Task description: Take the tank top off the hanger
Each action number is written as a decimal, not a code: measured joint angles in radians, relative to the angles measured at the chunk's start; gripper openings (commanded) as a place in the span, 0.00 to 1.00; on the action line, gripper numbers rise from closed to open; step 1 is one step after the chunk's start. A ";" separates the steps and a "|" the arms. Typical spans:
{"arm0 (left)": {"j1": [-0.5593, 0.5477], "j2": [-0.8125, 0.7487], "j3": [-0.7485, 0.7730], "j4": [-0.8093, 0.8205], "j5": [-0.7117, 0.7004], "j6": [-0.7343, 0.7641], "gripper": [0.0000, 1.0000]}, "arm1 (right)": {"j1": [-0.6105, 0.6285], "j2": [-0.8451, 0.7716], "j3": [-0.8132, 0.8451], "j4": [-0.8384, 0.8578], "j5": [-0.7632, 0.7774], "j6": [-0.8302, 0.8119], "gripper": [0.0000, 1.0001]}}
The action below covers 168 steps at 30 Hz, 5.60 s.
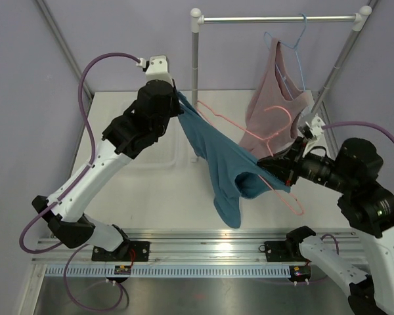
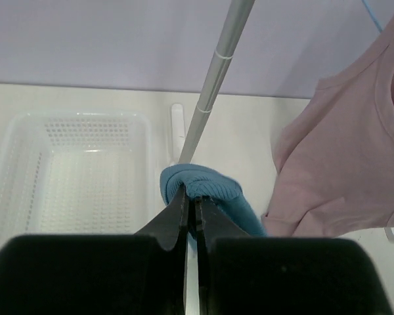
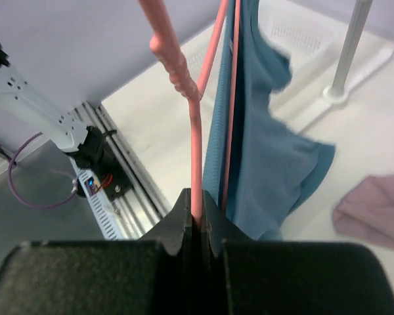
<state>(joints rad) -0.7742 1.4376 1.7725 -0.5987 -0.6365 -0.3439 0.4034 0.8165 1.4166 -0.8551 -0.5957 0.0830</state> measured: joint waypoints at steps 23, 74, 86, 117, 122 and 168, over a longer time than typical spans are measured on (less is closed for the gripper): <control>-0.077 -0.251 -0.729 0.362 0.740 -0.005 0.01 | 0.001 0.076 -0.177 0.735 0.361 0.245 0.00; -0.523 0.017 -0.725 0.314 0.207 -0.009 0.99 | -0.188 1.041 1.054 -0.154 0.599 -0.004 0.93; -0.529 0.354 -0.692 0.449 0.270 -0.055 0.98 | -0.188 0.409 0.623 -0.103 0.476 0.045 0.99; -0.356 -0.111 -0.465 0.063 0.034 -0.026 0.00 | -0.188 0.198 0.338 -0.086 0.455 0.071 0.99; -0.153 -0.202 -0.370 0.005 0.039 0.016 0.00 | -0.188 0.184 0.317 -0.087 0.471 0.070 1.00; 0.553 -0.605 -0.383 -0.154 0.375 0.062 0.99 | -0.188 0.002 0.068 -0.183 0.728 0.067 0.99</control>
<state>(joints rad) -0.2211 0.8326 1.3899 -0.7528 -0.2619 -0.2817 0.2157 0.8188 1.4845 -1.0386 0.1326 0.1501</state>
